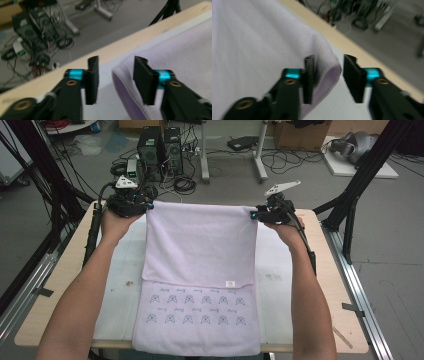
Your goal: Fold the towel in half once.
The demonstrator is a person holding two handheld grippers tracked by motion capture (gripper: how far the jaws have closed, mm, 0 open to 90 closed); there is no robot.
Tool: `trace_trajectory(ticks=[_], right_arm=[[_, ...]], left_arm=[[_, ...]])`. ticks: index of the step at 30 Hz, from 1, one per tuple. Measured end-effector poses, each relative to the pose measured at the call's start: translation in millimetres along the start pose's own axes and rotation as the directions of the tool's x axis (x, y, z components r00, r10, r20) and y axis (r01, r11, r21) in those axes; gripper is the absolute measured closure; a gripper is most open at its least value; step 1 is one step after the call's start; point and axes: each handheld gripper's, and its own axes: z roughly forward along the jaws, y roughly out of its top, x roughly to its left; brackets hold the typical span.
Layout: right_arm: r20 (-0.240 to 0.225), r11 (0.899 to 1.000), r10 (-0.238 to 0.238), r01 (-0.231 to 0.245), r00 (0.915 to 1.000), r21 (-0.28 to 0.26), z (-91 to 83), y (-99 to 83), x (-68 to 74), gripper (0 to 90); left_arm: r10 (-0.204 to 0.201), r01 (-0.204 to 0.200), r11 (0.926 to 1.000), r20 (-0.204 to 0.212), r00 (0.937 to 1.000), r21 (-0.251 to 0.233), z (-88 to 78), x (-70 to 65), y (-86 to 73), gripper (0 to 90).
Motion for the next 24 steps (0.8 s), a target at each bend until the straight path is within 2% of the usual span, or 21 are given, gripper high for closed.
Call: trace_trajectory(ticks=[5,7,9,10,11,13,15,17,20,21,24], right_arm=[[-0.050,0.999,0.028,-0.025,0.9984,0.045,23.6,-35.0,11.7,49.4],[-0.072,0.998,0.014,-0.009,0.9973,0.062,26.5,-44.7,19.4,45.3],[-0.111,0.993,0.029,-0.015,0.9934,0.121,28.0,-47.4,24.2,42.0],[-0.116,0.994,0.021,-0.008,0.9931,0.110,25.4,-48.7,28.6,42.8],[-0.117,0.998,0.005,0.002,0.9931,0.065,21.3,-51.6,34.1,43.6],[-0.140,0.999,0.008,-0.004,0.9902,0.032,15.4,-56.9,42.0,43.5],[-0.145,1.000,0.003,0.000,0.9895,0.023,11.6,-64.9,50.2,43.8],[-0.150,1.000,-0.004,0.006,0.9887,0.014,8.2,-73.2,57.3,44.0],[-0.161,1.000,-0.012,0.014,0.9869,0.015,4.4,-84.8,66.1,46.3],[-0.169,1.000,-0.013,0.017,0.9855,0.022,3.3,-88.2,69.0,47.6],[-0.195,0.999,-0.030,0.033,0.9804,0.016,1.5,-97.0,76.1,48.9]], left_arm=[[-0.043,0.041,0.9977,0.048,0.9979,0.054,3.8,5.0,-43.6,48.6],[-0.043,0.038,0.9965,0.064,0.9970,0.074,2.6,3.5,-58.0,48.2],[-0.049,0.041,0.9960,0.089,0.9949,0.079,-0.1,0.1,-69.7,47.1],[-0.043,0.035,0.9962,0.098,0.9943,0.080,-1.9,-2.4,-74.7,46.8],[-0.038,0.030,0.9962,0.106,0.9936,0.082,-4.1,-4.8,-79.2,46.7],[-0.030,0.020,0.9966,0.126,0.9916,0.080,-8.4,-10.3,-87.8,46.4],[-0.024,0.014,0.9970,0.143,0.9894,0.077,-13.3,-15.8,-95.2,46.2],[-0.011,-0.010,0.9931,0.174,0.9847,0.117,-16.9,-21.0,-98.6,45.6],[0.009,-0.024,0.9972,0.199,0.9800,0.071,-28.2,-31.1,-108.3,46.4],[0.006,-0.021,0.9975,0.211,0.9775,0.068,-31.2,-34.1,-112.5,46.3],[0.035,-0.053,0.9961,0.235,0.9713,0.071,-38.1,-42.2,-124.4,48.2]])
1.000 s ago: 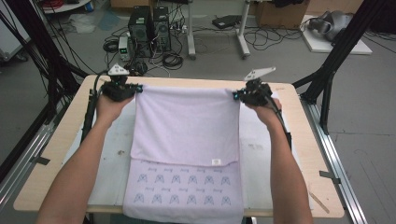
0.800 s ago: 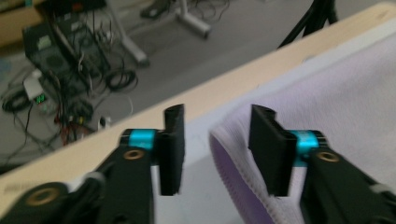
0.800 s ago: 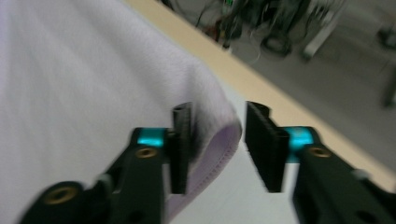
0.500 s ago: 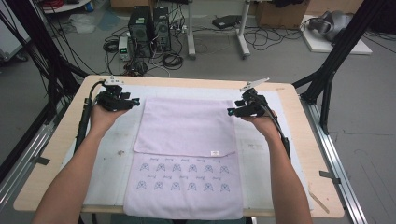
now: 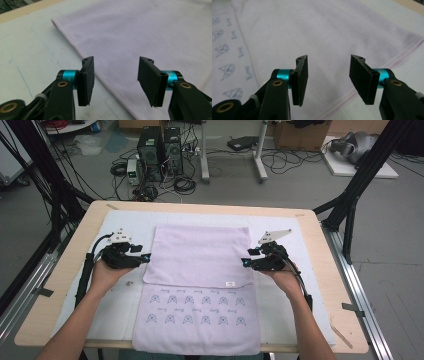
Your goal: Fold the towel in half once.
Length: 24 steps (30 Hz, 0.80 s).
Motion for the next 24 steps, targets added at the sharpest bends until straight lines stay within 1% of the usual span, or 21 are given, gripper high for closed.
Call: trace_trajectory(ticks=[1,2,3,4,5,6,7,9,10,11,13,15,17,18,19,21,24], right_arm=[[-0.006,1.000,-0.004,0.004,1.0000,0.005,0.0,-2.3,2.8,49.7],[-0.011,1.000,-0.011,0.011,0.9999,0.003,0.2,-4.6,5.4,50.4],[-0.011,1.000,-0.016,0.016,0.9998,0.007,0.4,-6.6,8.3,50.4],[-0.012,1.000,-0.020,0.020,0.9997,0.010,0.8,-8.4,10.5,50.4],[-0.017,1.000,-0.019,0.019,0.9997,0.008,0.9,-10.6,12.5,50.5],[-0.020,1.000,-0.016,0.016,0.9997,0.010,0.9,-13.0,14.9,51.2],[-0.020,1.000,-0.019,0.020,0.9996,0.010,1.2,-15.7,17.2,51.9],[-0.034,1.000,-0.023,0.023,0.9991,0.012,2.7,-21.9,21.5,53.4],[-0.037,1.000,-0.025,0.026,0.9990,0.017,3.5,-24.0,22.9,53.5],[-0.048,0.999,-0.023,0.025,0.9986,0.048,5.6,-25.6,24.8,53.4],[-0.060,0.997,-0.037,0.041,0.9976,0.069,7.2,-26.2,28.8,53.5],[-0.063,0.996,-0.046,0.051,0.9970,0.071,6.5,-24.9,32.8,53.7],[-0.064,0.996,-0.056,0.061,0.9964,0.069,5.9,-25.2,34.3,54.3],[-0.056,0.996,-0.059,0.062,0.9967,0.061,5.7,-27.1,35.0,55.0],[-0.052,0.997,-0.058,0.061,0.9970,0.053,5.5,-30.2,35.4,55.7],[-0.052,0.997,-0.036,0.039,0.9980,0.064,6.4,-37.2,35.7,55.7],[-0.050,0.997,-0.033,0.037,0.9982,0.073,9.0,-47.1,37.5,57.3]], left_arm=[[0.007,-0.007,1.0000,0.013,0.9999,-0.004,-0.9,-2.8,-3.4,49.1],[0.023,-0.023,0.9996,0.030,0.9993,0.019,-1.6,-5.3,-5.1,50.6],[0.035,-0.036,0.9986,0.038,0.9987,0.037,-1.1,-8.5,-6.0,51.1],[0.048,-0.050,0.9978,0.046,0.9978,0.043,-0.9,-12.2,-7.0,51.5],[0.067,-0.069,0.9972,0.049,0.9965,0.031,-1.0,-16.4,-8.8,53.8],[0.085,-0.087,0.9955,0.053,0.9950,0.037,-1.2,-19.8,-10.3,57.1],[0.090,-0.093,0.9948,0.065,0.9938,0.042,-0.9,-22.0,-12.3,57.8],[0.087,-0.091,0.9947,0.079,0.9931,0.049,0.0,-24.6,-17.3,57.9],[0.087,-0.092,0.9939,0.082,0.9929,0.061,0.1,-25.7,-20.2,58.0],[0.086,-0.091,0.9943,0.089,0.9923,0.056,-0.6,-26.4,-23.2,58.7],[0.087,-0.092,0.9942,0.089,0.9922,0.055,-2.1,-28.4,-28.3,60.4],[0.091,-0.097,0.9930,0.084,0.9923,0.068,-2.5,-29.5,-32.8,61.2],[0.105,-0.109,0.9917,0.063,0.9925,0.067,-3.3,-31.3,-36.6,63.6],[0.108,-0.112,0.9918,0.063,0.9922,0.062,-3.6,-31.5,-37.9,64.6],[0.103,-0.106,0.9925,0.063,0.9927,0.059,-3.5,-31.5,-39.3,65.1],[0.097,-0.102,0.9922,0.072,0.9927,0.072,-1.7,-31.2,-41.8,65.1],[0.089,-0.093,0.9939,0.066,0.9938,0.060,-0.2,-31.6,-45.0,65.8]])
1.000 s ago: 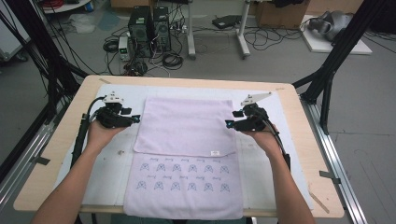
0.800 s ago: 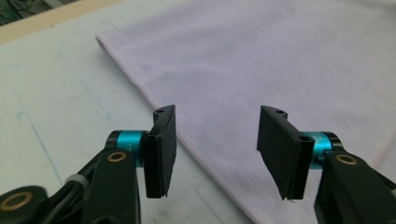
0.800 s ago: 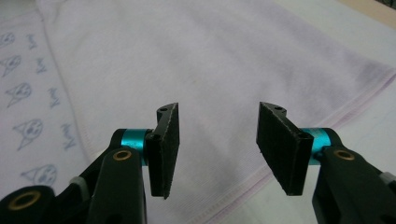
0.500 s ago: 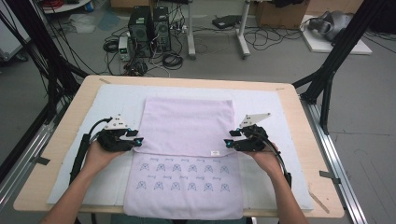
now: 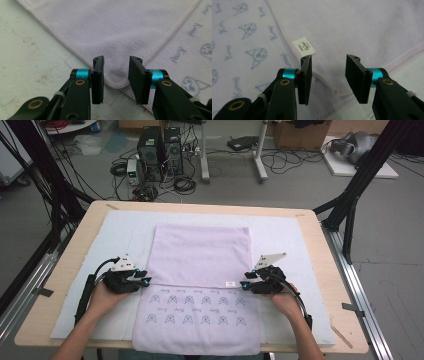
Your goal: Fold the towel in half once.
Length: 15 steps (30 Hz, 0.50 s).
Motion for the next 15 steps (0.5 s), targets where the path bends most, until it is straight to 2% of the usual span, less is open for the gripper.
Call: trace_trajectory(ticks=[3,6,9,12,15], right_arm=[[0.000,1.000,-0.003,0.003,1.0000,0.013,6.1,-4.9,1.2,62.0],[0.017,1.000,-0.007,0.007,0.9998,0.006,6.3,-5.0,0.7,72.3],[0.022,1.000,-0.012,0.012,0.9997,0.003,5.9,-4.8,-0.5,78.2],[0.013,1.000,-0.022,0.023,0.9997,-0.017,2.5,-3.3,0.3,83.8],[0.009,0.999,-0.026,0.026,0.9996,-0.045,-3.3,-1.3,-1.1,85.0]], left_arm=[[0.010,-0.010,0.9999,-0.028,0.9996,0.003,0.3,-2.2,-0.8,70.0],[0.037,-0.036,0.9993,-0.062,0.9974,0.010,0.6,-6.4,0.9,76.7],[0.015,-0.015,0.9999,-0.051,0.9986,0.009,0.2,-4.5,1.7,87.1],[0.010,-0.010,1.0000,-0.051,0.9986,0.001,-1.5,-4.8,2.4,87.6],[-0.001,0.000,0.9998,-0.042,0.9991,-0.022,-6.2,-3.7,3.6,88.0]])
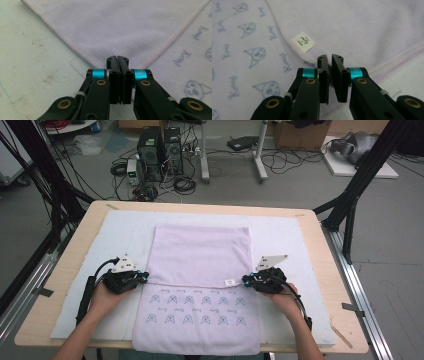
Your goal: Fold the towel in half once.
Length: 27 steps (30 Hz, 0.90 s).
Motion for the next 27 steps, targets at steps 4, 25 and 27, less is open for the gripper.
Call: trace_trajectory(ticks=[4,25,27], right_arm=[[-0.002,1.000,0.001,-0.001,1.0000,-0.008,-5.8,1.8,-1.4,85.9],[-0.067,0.995,-0.082,0.078,0.9943,-0.062,-51.9,-1.3,34.5,85.7],[-0.103,0.995,-0.091,0.086,0.9905,-0.055,-59.4,-5.7,41.8,78.8]], left_arm=[[-0.017,0.017,0.9993,0.010,0.9998,-0.035,-7.9,1.8,2.1,88.1],[0.077,-0.075,0.9959,0.042,0.9961,-0.051,-55.5,-38.2,-0.6,88.3],[0.081,-0.078,0.9958,0.054,0.9953,-0.048,-60.2,-42.1,-4.1,87.4]])
